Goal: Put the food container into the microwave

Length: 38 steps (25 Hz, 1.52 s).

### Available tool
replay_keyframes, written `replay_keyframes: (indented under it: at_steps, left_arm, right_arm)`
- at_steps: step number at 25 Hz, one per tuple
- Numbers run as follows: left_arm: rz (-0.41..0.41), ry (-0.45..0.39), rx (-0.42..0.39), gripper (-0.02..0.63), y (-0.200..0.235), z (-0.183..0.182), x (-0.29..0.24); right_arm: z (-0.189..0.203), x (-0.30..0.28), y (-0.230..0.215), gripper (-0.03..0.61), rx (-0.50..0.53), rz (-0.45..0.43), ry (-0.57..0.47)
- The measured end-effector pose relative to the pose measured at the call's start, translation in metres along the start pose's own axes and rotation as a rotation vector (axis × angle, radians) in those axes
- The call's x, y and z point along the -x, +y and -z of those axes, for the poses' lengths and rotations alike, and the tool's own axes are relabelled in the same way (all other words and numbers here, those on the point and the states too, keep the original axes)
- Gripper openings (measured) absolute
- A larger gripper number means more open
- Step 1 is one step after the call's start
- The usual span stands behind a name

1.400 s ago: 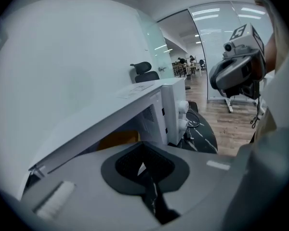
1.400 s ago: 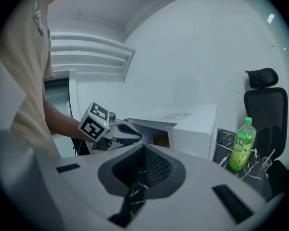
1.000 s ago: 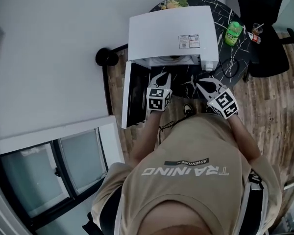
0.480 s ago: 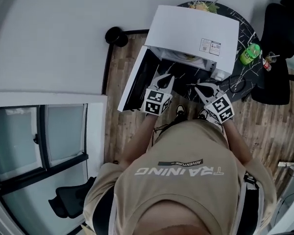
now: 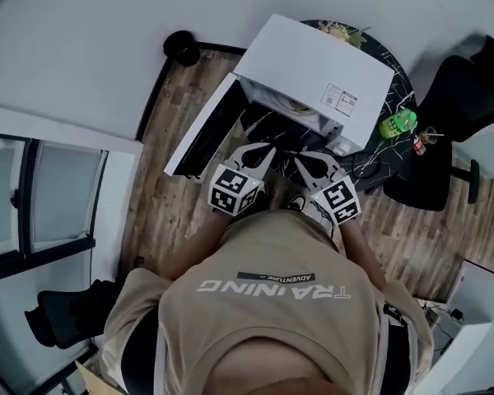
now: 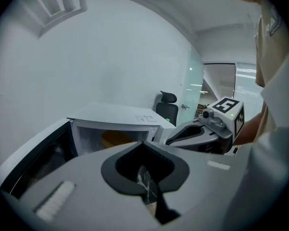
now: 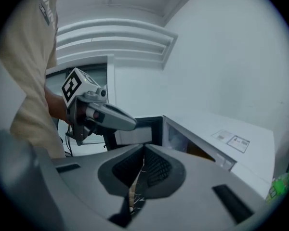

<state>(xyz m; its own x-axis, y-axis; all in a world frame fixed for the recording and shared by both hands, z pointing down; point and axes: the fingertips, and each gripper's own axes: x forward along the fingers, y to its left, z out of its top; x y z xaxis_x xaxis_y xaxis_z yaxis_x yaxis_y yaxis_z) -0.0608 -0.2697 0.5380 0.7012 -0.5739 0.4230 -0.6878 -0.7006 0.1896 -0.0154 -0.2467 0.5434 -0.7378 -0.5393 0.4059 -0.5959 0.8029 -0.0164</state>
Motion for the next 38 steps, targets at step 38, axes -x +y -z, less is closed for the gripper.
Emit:
replay_keyframes:
  at_steps: [38]
  left_arm:
    - [-0.035,-0.090,-0.214,0.008,-0.005,-0.141,-0.021]
  right_arm:
    - [-0.115,0.071,-0.090,0.011,0.048,0.178,-0.093]
